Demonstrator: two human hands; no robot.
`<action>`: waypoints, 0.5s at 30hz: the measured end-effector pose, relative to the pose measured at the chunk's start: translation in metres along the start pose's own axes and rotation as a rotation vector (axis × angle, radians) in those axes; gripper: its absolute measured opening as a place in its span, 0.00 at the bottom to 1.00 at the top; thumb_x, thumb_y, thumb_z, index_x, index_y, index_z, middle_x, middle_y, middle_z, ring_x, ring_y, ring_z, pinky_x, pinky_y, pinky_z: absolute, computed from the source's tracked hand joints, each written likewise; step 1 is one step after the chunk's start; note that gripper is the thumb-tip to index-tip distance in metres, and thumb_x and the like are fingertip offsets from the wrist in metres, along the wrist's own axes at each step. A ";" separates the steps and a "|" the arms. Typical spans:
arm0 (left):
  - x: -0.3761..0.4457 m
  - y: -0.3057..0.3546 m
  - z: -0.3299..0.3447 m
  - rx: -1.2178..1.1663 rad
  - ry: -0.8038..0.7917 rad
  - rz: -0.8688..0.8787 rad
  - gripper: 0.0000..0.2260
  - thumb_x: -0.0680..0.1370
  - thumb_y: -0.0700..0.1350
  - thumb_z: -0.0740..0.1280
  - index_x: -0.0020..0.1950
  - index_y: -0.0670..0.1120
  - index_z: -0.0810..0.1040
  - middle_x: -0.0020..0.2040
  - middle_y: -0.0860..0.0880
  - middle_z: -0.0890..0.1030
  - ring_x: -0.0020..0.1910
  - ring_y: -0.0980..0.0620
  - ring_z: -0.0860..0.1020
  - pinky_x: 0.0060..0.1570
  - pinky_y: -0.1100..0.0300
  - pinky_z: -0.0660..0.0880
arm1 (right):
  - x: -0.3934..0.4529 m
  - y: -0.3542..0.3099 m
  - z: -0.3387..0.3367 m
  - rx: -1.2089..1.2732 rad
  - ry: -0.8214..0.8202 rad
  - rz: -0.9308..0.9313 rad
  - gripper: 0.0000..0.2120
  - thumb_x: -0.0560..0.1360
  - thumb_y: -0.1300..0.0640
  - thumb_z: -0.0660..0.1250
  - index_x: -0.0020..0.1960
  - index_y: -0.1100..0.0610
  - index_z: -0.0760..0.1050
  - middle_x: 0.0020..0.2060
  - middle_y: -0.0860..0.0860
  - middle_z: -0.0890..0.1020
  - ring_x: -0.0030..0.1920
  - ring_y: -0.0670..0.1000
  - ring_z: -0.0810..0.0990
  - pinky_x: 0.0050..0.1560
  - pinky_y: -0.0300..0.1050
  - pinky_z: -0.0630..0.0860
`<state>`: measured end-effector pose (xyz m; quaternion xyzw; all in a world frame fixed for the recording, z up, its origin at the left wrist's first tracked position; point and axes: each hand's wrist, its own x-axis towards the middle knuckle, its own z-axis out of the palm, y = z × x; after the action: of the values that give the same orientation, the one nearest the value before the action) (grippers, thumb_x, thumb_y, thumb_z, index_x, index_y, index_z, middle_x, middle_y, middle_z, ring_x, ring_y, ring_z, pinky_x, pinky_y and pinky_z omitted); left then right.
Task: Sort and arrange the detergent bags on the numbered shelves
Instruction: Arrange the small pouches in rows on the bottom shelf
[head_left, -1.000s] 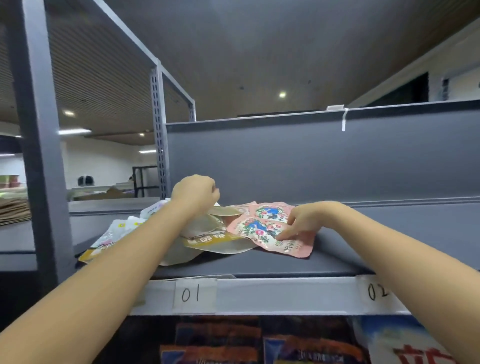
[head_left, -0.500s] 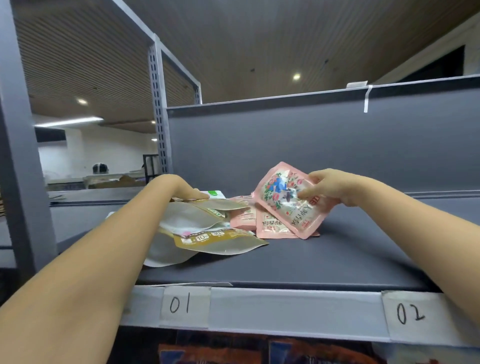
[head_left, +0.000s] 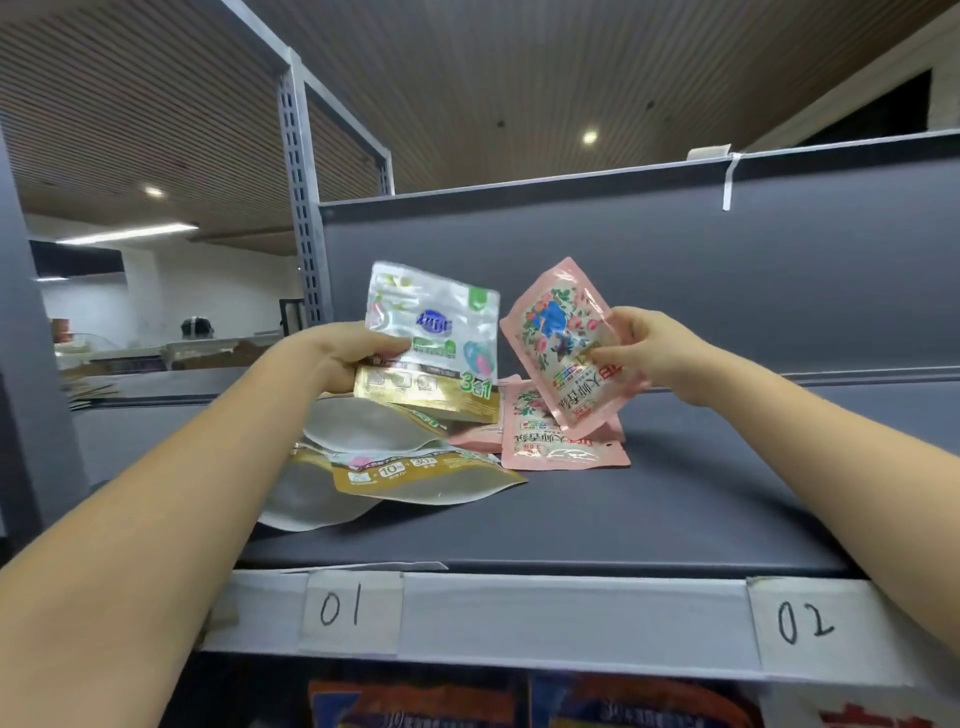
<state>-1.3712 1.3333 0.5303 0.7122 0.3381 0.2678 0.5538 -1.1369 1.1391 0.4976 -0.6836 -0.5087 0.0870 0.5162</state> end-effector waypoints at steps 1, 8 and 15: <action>-0.002 0.002 0.003 -0.022 -0.032 0.024 0.05 0.80 0.37 0.62 0.53 0.42 0.75 0.43 0.44 0.84 0.39 0.49 0.82 0.36 0.54 0.82 | -0.003 -0.002 -0.001 -0.028 -0.025 -0.008 0.09 0.75 0.64 0.67 0.54 0.56 0.74 0.49 0.53 0.82 0.42 0.51 0.82 0.30 0.39 0.77; -0.012 -0.002 0.015 0.003 -0.035 0.165 0.12 0.80 0.38 0.61 0.62 0.48 0.72 0.50 0.45 0.82 0.44 0.47 0.81 0.38 0.54 0.81 | -0.020 -0.003 -0.003 -0.194 -0.168 0.019 0.14 0.73 0.69 0.68 0.48 0.50 0.74 0.45 0.51 0.80 0.39 0.49 0.81 0.34 0.41 0.79; -0.030 0.000 0.026 -0.109 0.045 0.329 0.14 0.79 0.37 0.63 0.65 0.43 0.72 0.49 0.44 0.81 0.43 0.48 0.81 0.36 0.55 0.81 | -0.044 -0.041 -0.028 -0.623 0.000 -0.139 0.09 0.70 0.64 0.70 0.42 0.50 0.76 0.37 0.46 0.79 0.38 0.47 0.76 0.37 0.36 0.72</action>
<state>-1.3701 1.2941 0.5242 0.7206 0.2144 0.3888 0.5326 -1.1646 1.0849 0.5248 -0.7724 -0.5562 -0.1085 0.2867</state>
